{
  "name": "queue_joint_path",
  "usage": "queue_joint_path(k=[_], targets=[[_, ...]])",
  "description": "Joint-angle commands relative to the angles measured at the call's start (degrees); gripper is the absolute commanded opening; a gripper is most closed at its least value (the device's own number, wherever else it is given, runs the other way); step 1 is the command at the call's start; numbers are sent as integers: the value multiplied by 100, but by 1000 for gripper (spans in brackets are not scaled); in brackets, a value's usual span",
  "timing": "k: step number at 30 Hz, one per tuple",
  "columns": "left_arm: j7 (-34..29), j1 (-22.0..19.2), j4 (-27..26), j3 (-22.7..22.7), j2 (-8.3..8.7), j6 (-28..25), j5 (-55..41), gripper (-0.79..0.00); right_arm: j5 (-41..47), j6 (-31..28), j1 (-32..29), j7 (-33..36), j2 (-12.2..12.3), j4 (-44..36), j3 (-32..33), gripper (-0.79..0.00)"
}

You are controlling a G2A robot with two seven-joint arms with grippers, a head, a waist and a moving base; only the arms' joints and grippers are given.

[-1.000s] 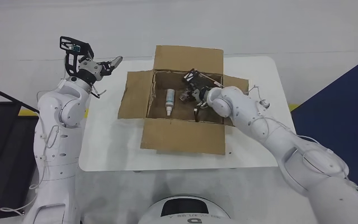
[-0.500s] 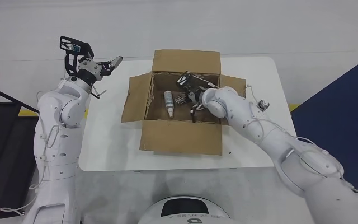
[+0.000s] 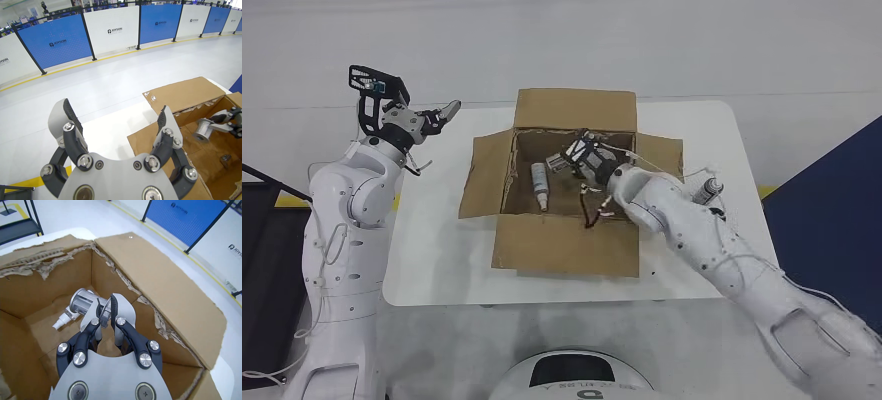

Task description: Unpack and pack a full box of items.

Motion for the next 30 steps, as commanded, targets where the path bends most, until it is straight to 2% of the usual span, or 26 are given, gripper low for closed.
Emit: queue_joint_path(k=[1,6,10,17,20,30], targets=[[0,0,0,0,0,0,0,0,-148,-139,-438,-294,179,-462,450,-785],[0,0,0,0,0,0,0,0,-369,-244,-1536,-1101,535,-1288,1620,-785],[0,0,0,0,0,0,0,0,-168,-414,-2399,-1704,740,-1688,2640,-785],[0,0,0,0,0,0,0,0,389,-455,-3752,-2372,922,-2098,4259,-785],[0,0,0,0,0,0,0,0,703,-612,-4026,-2337,931,-2282,4565,-785],[0,0,0,0,0,0,0,0,749,-656,-4035,-2312,932,-2294,4583,-785]])
